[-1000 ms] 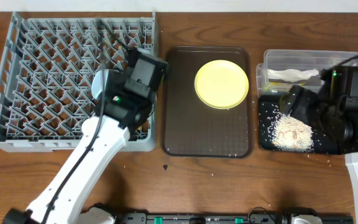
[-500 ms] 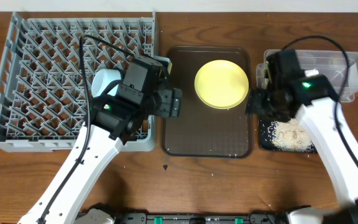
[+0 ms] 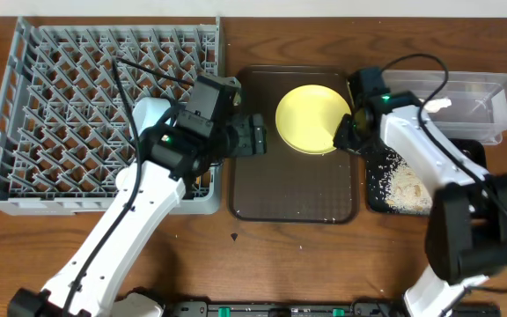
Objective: Sort waste into correct bins and load items into the dishwasher
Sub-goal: 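Grasp the yellow plate edges with both grippers from either side, then lift and tilt the yellow plate with both grippers toward the rack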
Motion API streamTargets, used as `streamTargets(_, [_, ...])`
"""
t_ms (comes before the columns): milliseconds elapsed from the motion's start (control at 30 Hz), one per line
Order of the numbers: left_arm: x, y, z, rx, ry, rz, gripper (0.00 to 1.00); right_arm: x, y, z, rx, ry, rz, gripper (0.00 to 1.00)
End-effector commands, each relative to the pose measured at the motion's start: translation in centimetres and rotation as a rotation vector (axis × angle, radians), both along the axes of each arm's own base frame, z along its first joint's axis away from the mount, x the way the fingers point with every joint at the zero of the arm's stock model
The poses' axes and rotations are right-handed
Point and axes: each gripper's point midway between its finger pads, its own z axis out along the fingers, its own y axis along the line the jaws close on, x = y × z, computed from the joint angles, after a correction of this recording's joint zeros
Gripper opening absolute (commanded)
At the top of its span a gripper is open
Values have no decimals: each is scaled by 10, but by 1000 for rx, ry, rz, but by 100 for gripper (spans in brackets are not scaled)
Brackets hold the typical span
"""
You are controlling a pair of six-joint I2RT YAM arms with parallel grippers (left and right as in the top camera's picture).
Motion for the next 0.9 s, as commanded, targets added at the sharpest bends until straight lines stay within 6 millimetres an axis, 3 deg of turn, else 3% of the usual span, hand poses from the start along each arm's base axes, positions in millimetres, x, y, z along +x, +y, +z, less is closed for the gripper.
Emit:
streamTargets(0, [5, -4, -11, -17, 33, 20, 86, 7, 2, -19, -4, 13, -56, 43])
streamTargets(167, [17, -13, -30, -28, 65, 30, 86, 18, 14, -42, 46, 11, -55, 36])
streamTargets(333, [20, -22, -50, -39, 116, 14, 86, 15, 15, -48, 52, 35, -65, 25])
streamTargets(533, [23, -23, -58, -31, 129, 15, 86, 11, 19, -48, 61, 48, -25, 28])
streamTargets(700, [23, -23, -58, -31, 128, 15, 86, 17, 23, -27, 66, -14, 19, 31])
streamTargets(867, [23, -23, -58, -31, 128, 14, 86, 26, 21, 12, 65, -118, 35, 43])
